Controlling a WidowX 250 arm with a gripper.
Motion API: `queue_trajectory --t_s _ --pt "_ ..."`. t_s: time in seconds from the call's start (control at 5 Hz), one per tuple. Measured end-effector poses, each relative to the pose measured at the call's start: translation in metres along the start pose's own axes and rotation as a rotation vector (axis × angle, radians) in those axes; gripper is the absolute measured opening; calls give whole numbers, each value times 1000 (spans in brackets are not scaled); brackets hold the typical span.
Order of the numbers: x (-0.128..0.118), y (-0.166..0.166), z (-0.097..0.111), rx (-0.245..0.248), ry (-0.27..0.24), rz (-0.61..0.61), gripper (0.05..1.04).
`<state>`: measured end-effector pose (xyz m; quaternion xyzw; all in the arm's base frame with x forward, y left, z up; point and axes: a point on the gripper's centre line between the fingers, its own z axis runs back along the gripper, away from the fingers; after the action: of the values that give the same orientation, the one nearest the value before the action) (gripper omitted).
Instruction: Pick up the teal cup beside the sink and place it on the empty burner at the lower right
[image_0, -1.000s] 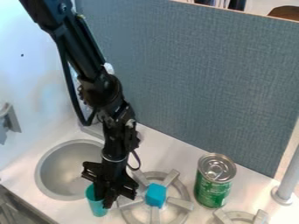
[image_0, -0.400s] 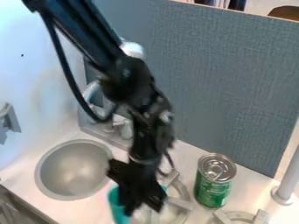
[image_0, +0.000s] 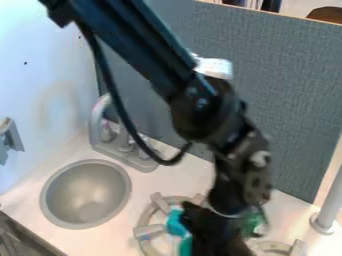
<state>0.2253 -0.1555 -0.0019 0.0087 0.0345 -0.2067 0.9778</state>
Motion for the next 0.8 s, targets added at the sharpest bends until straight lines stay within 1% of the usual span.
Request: queue_trajectory --t_s 0.2,0.4,0.6,0.8 --pt "23 -27 3 41 -63 -75 105" --pt "44 -48 -4 77 -89 -180 105" --pt "62 -53 -19 87 -84 -205 105" --pt "79 -55 -23 108 -98 -199 105"
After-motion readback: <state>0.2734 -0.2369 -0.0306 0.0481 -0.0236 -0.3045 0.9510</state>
